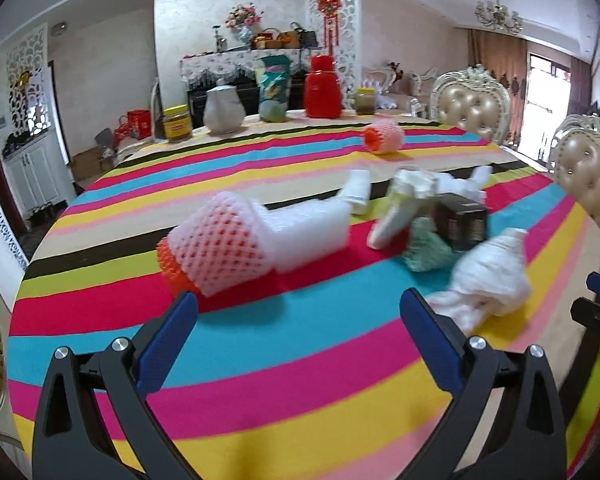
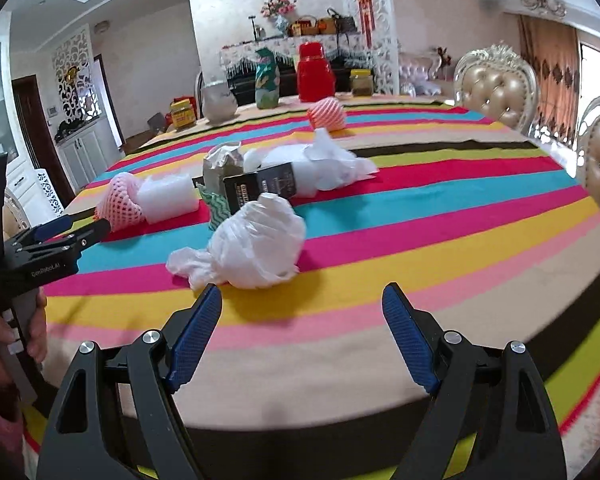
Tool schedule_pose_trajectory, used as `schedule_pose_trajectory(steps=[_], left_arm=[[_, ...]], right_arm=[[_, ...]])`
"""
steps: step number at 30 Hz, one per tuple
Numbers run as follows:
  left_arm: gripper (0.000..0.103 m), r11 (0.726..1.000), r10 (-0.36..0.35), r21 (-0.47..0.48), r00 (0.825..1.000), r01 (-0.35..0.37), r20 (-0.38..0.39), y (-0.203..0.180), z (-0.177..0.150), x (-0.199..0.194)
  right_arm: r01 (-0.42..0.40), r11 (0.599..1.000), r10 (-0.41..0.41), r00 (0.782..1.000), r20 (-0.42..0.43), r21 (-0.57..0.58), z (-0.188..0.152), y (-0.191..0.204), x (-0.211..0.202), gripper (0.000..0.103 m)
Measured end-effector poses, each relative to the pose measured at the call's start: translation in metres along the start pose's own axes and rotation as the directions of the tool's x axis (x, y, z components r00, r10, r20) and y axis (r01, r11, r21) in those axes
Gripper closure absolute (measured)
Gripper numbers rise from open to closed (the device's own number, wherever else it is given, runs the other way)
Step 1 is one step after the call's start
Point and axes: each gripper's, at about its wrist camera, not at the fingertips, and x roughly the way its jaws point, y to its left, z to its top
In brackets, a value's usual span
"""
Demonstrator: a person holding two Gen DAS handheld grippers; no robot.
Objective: Collect trash
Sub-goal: 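Move both open tools back over the table, then grasp the white plastic bag with the right tool while the left tool grasps the green cloth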
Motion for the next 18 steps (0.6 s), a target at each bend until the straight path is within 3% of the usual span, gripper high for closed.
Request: schedule_pose_trajectory(steps=[6,18], left_arm=[[0.005,0.998,-0.014,-0.054,1.0,0.015,0.028,0.008,0.001,0.006],[0.005,0.997,-0.02,-0.07,0.997,0.025,0.08,0.008,0.003,0.005]], right_arm=[[-0.003,1.0,0.003,0.999,-0.042,-0.01,0.018,0.017,0.035,0.025],[-0.002,1.0,-0.001,0.993,-0.116,-0.023,0.032,0.03,0.079,0.021]])
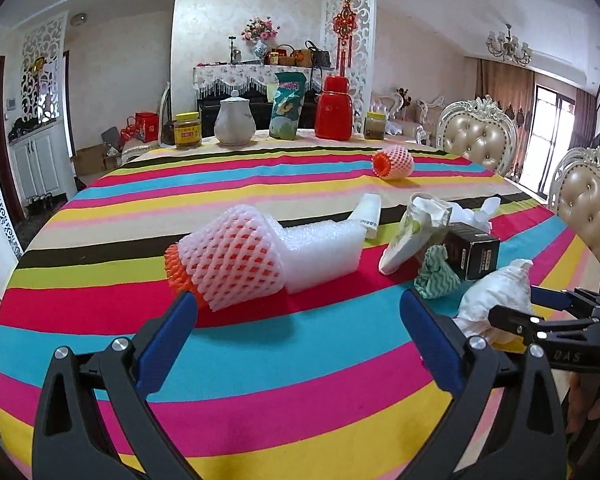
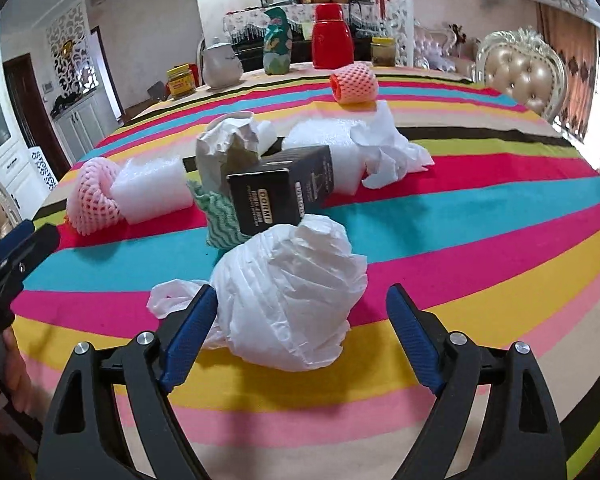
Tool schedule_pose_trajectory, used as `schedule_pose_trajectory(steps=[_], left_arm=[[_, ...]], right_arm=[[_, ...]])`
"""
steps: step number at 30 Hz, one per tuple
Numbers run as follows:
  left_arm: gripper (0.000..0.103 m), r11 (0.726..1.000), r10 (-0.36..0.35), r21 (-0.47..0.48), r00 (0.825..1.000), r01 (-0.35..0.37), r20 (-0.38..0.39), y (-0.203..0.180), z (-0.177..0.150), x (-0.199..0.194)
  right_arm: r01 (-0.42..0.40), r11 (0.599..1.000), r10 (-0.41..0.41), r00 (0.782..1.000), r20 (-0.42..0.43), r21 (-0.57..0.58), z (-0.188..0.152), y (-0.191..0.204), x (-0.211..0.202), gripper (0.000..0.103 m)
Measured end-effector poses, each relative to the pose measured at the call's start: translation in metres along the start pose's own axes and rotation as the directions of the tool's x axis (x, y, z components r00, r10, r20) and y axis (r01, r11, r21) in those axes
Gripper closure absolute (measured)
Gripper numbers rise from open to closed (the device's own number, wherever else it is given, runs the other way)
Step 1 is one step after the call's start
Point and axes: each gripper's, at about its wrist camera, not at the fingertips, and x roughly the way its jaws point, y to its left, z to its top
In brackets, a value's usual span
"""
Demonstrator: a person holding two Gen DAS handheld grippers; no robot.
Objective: Collect trash
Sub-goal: 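Grasp the white plastic bag with the right tool while the left tool grasps the green cloth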
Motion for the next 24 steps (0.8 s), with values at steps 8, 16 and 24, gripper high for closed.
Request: schedule_pose_trajectory(steps=[8,16,24], left_arm=[[0.005,1.0,-0.008,-0.01,1.0,0.007,-0.027,-0.001,-0.001,0.006],[0.005,0.997,-0.081,0.014,0.994,0.082,-0.077,-0.027,0.001,0.01],[0.008,0.975,-0.178,0.108,0.972,0.195,-0.15,-0.096,0.015,0.039]], right_arm=[[-0.038,0.999,0.037,0.999,0.033,0.033,0.0,-0.008,-0.005,0.07],[0.022,0.998,-0.027,0.993,0.112,0.052,-0.015,-0.029,-0.041,0.073],[0.064,0.987,-0.087,0.984,0.157,0.145,-0.034,-0.083,-0.079,0.073]])
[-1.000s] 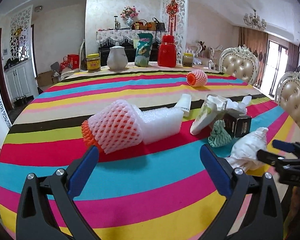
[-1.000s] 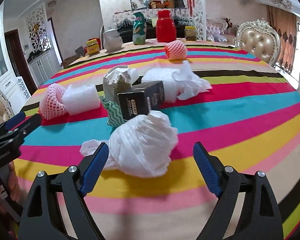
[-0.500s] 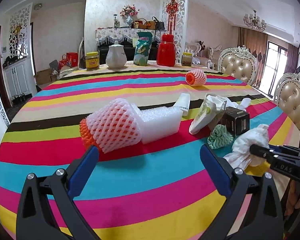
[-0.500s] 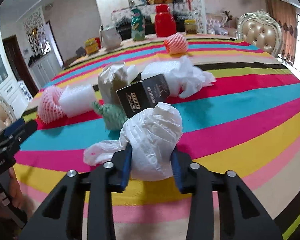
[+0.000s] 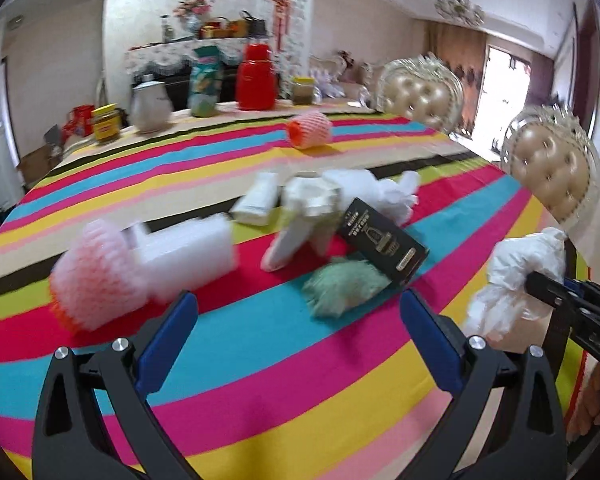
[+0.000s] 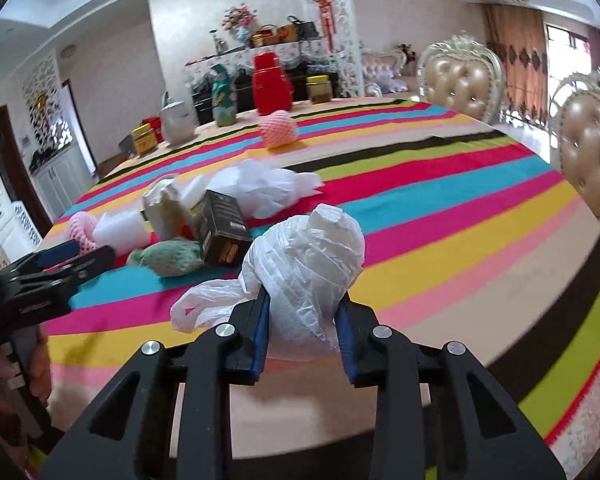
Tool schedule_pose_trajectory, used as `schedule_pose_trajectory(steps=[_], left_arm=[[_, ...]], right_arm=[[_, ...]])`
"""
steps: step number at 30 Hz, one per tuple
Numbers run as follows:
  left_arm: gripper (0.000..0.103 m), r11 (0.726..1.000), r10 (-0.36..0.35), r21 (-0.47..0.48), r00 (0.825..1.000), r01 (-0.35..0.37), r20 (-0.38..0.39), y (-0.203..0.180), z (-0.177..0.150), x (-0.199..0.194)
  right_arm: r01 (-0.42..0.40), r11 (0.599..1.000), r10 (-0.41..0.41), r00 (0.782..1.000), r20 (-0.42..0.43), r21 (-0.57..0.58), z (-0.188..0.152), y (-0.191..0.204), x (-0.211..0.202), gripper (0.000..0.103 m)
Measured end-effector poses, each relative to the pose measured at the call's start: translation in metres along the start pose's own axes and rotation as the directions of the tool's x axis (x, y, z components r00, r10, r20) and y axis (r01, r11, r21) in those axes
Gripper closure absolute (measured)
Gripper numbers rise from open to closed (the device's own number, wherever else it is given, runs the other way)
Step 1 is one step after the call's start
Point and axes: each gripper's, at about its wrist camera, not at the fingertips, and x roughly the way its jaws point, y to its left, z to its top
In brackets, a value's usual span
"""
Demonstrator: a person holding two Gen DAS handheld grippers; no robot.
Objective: Collect trash
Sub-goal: 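Grasp the white plastic bag with the right tool while the left tool grasps the green cloth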
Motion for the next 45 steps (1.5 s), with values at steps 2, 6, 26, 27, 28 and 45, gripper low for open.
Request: schedule_pose_trajectory(steps=[2,6,26,27,28,45], left_arm=[[0.015,1.0,-0.021,0.01,0.999,0.022,-0.037,-0.009,0.002,0.016],[0.021,0.999,-0.03,0.014,0.992,0.032,-0.121,-0.023,0.003,0.052],[0.077,1.0,0.006,0.009,1.0,-0.006,-0.008,-0.038,-0.022,-0.009],[0.077,1.0,0.002,0.006,1.0,-0.002,0.0,-0.039,-0.024,-0.015],[0.077,1.0,0.001,0.006,1.0,-0.001,0.006,-0.04,-0.027,-0.02],[0.077,0.999,-0.02,-0.024,0.995,0.023,0.1,-0.053,-0.05,-0.069]], right_arm=[[-0.001,1.0,0.001,1.0,0.002,0.013,-0.003,-0.008,-0.004,0.073],[-0.01,1.0,0.01,1.0,0.008,0.029,-0.007,-0.017,-0.008,0.073],[0.01,0.999,-0.01,1.0,0.012,0.03,-0.01,-0.013,-0.003,0.073],[0.01,1.0,-0.01,1.0,0.014,0.028,-0.01,-0.013,-0.003,0.073],[0.011,1.0,-0.012,1.0,0.017,0.023,-0.01,-0.012,-0.004,0.073],[-0.003,1.0,0.004,0.999,0.048,-0.018,-0.027,0.009,-0.033,0.073]])
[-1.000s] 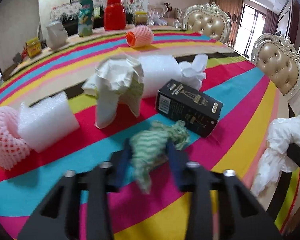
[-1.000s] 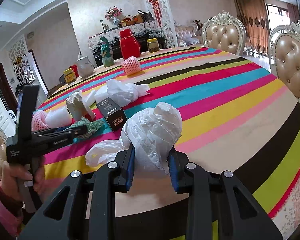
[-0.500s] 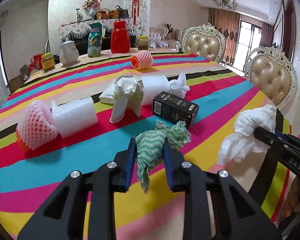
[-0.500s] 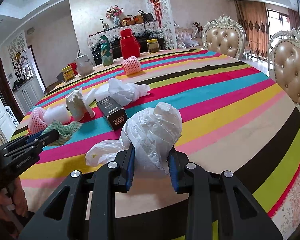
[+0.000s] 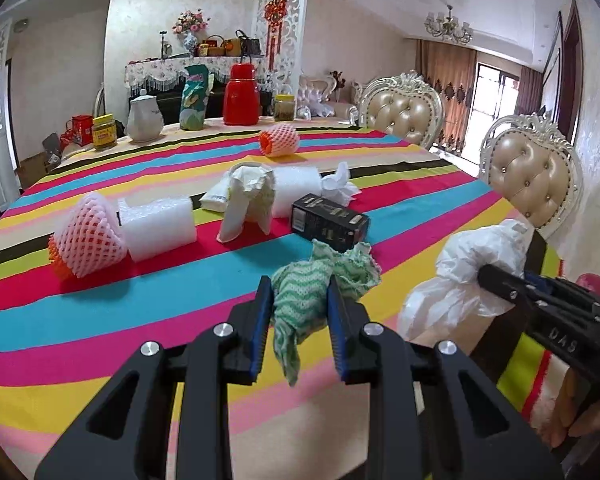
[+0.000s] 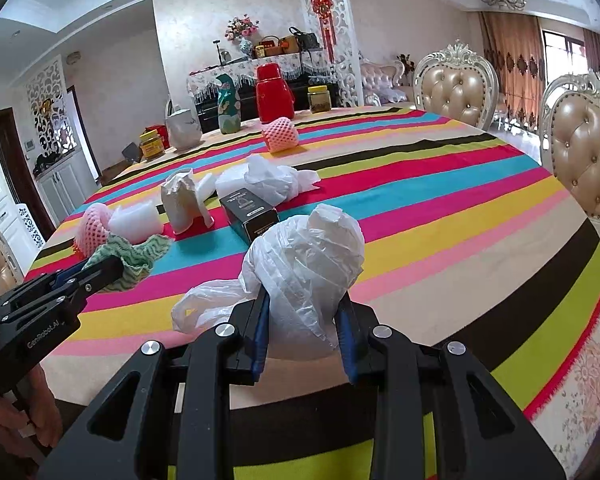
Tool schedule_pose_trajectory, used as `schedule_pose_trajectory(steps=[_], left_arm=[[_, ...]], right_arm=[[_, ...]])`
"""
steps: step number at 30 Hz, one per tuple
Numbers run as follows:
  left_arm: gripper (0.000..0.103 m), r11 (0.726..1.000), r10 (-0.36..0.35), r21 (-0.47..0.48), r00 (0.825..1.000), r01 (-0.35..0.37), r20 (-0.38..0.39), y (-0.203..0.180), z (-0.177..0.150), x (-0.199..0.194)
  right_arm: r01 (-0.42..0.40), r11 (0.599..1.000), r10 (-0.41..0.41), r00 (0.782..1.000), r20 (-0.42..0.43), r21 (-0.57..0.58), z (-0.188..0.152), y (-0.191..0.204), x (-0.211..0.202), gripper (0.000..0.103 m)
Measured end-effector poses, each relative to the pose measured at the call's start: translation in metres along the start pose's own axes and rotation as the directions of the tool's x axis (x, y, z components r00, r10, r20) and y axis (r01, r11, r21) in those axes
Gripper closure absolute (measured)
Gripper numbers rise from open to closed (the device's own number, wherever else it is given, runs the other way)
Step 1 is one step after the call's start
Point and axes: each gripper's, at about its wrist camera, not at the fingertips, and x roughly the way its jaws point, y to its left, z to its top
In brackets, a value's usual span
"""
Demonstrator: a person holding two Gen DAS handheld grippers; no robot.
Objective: Collect trash
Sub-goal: 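Grasp the white plastic bag with the right tool while the left tool grasps the green cloth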
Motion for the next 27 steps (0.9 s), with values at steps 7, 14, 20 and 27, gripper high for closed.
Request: schedule_pose_trajectory(steps=[7,14,20,27], left_arm=[[0.077,0.999,-0.042,0.024,0.999,0.041,0.009,-0.019,-0.002,-0.008],[0.077,0.996,-0.074,0.058,0.997,0.073,0.011,-0.04,-0.003,-0.01],[0.077,0.989,-0.115,0.093,0.993,0.114,0.007,-0.063,-0.002,-0.008],[0.077,0.976,-0.161,0.144,0.987,0.161,-0.012,-0.092,-0.002,0.0]], right_arm=[[0.028,1.0,-0.028,0.999,0.032,-0.008,-0.003,-0.003,-0.015,0.073],[0.056,0.998,-0.056,0.997,0.057,0.005,-0.007,-0.016,-0.03,0.073],[0.074,0.997,-0.075,0.994,0.078,0.015,-0.012,-0.03,-0.044,0.073],[0.135,0.99,-0.139,0.985,0.106,0.046,-0.018,-0.059,-0.064,0.073]])
